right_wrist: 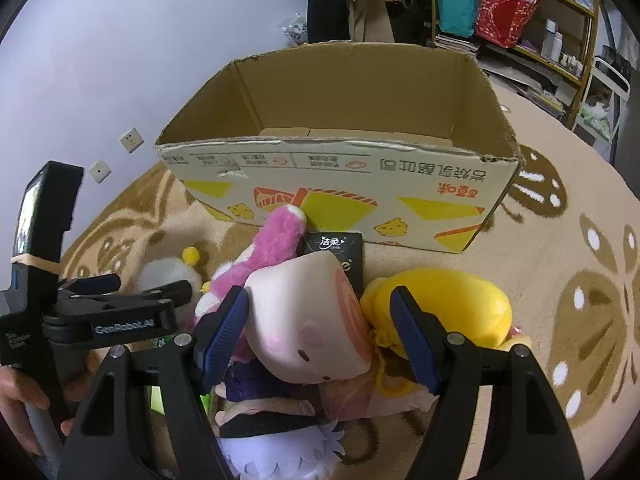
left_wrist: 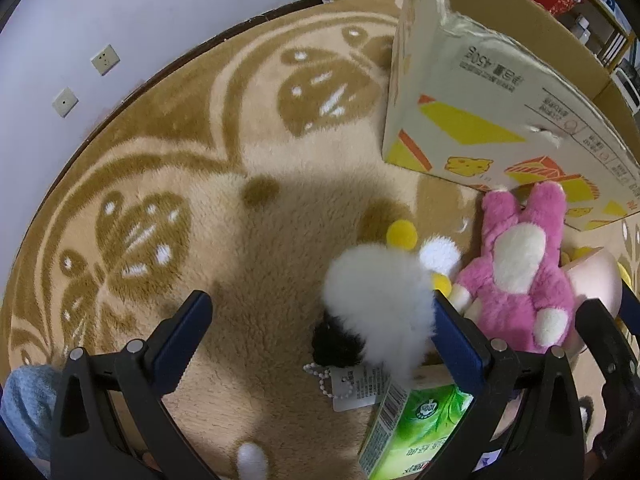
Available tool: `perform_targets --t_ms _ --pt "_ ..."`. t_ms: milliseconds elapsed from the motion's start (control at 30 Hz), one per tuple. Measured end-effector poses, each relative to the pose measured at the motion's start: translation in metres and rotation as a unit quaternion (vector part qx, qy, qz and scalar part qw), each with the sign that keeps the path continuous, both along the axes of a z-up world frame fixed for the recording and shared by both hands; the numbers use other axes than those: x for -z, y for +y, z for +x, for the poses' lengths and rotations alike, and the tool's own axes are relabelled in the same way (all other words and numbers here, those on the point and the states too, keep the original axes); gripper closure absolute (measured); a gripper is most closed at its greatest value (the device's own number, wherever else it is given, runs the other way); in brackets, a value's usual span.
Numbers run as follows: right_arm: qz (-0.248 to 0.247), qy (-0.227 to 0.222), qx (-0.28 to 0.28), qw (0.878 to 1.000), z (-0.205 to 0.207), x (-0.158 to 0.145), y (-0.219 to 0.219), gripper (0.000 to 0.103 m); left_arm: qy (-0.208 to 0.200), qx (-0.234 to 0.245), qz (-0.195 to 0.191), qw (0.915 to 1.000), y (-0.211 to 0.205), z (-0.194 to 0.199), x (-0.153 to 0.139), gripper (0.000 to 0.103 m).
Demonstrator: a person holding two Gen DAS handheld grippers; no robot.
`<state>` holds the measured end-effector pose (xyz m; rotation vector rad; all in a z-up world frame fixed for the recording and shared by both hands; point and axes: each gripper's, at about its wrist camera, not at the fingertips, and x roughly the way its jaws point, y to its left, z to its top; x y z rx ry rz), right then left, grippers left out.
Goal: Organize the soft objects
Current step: 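Reach both tools into the pile, right grasps marshmallow plush while left grasps white pompom, then lift the marshmallow plush with right tool while left carries white pompom toward box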
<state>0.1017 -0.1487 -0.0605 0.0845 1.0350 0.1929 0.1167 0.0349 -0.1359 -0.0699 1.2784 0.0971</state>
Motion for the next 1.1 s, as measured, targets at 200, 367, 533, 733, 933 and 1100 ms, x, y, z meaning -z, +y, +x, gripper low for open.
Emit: perform_targets --t_ms 200,367,533,733,933,1100 --pt "0.001 0.008 0.003 1.0 -0.003 0.002 0.004 0.026 -0.004 0.012 0.017 0.9998 -0.008 -0.002 -0.002 0.018" --pt "0.004 0.015 -0.001 1.0 -0.001 0.006 0.005 0.048 -0.006 0.03 -0.007 0.9995 -0.012 -0.003 -0.001 0.055" --pt "0.009 0.014 -0.009 1.0 -0.002 0.005 0.007 0.062 -0.025 0.052 0.004 0.9983 -0.02 -0.007 -0.009 0.072" --pt "0.009 -0.002 -0.012 1.0 -0.005 -0.002 0.008 0.073 -0.065 0.06 0.004 0.9961 -0.03 -0.016 -0.028 0.073" --pt "0.037 -0.027 0.0 0.999 -0.011 -0.019 -0.002 0.074 -0.107 0.062 0.006 0.9924 -0.029 -0.024 -0.051 0.072" --pt "0.054 -0.044 0.016 0.997 -0.015 -0.029 -0.012 0.074 -0.141 0.066 0.023 0.9875 -0.032 -0.035 -0.07 0.072"
